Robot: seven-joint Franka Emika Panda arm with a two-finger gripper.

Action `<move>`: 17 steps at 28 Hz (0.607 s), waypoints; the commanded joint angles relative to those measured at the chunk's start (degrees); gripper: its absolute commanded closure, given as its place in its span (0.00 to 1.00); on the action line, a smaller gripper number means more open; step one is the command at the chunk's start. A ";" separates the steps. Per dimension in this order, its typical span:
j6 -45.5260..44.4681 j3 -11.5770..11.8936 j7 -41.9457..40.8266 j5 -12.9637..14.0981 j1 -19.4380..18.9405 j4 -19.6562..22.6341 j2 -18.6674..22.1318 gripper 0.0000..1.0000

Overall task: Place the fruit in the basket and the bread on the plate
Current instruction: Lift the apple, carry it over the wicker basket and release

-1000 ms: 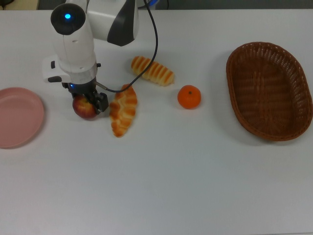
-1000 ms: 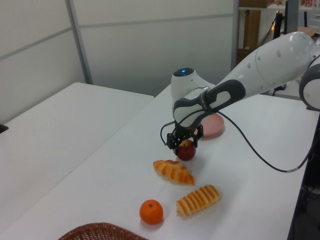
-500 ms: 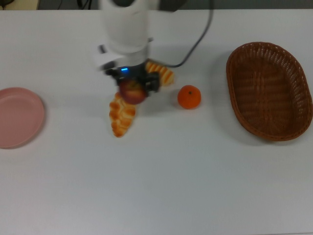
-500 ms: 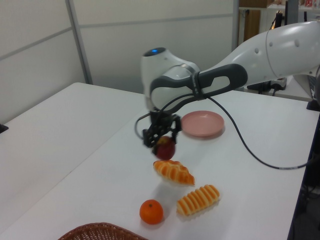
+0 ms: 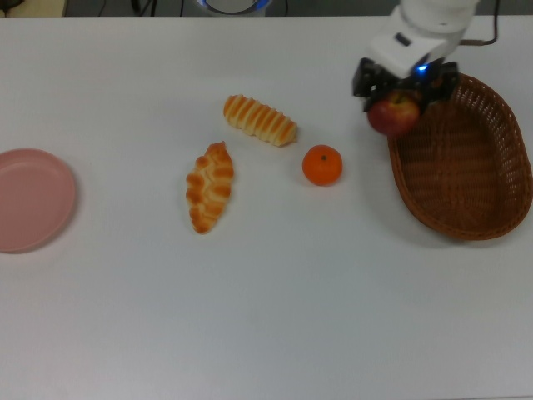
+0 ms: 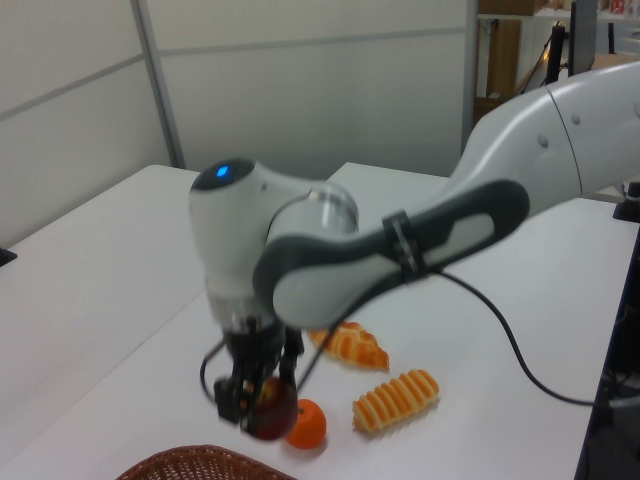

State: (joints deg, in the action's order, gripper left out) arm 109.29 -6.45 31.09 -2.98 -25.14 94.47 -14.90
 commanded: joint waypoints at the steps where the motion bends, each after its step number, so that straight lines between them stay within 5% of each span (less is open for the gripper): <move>1: -0.75 0.38 2.22 -2.55 -4.38 -1.04 -1.35 1.00; 5: -0.75 0.38 4.33 -3.78 -7.72 -2.63 -3.55 1.00; 7: -0.75 0.38 5.47 -4.66 -8.69 -2.63 -4.25 0.85; 8: -0.75 0.38 6.09 -5.01 -9.13 -2.63 -4.52 0.71; 9: -0.75 0.38 7.40 -5.71 -9.75 -2.63 -5.22 0.01; 17: -0.92 0.47 8.82 -7.65 -10.54 -2.80 -5.49 0.00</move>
State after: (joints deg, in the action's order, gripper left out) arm 109.30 -6.53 38.64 -9.44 -35.18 93.39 -20.08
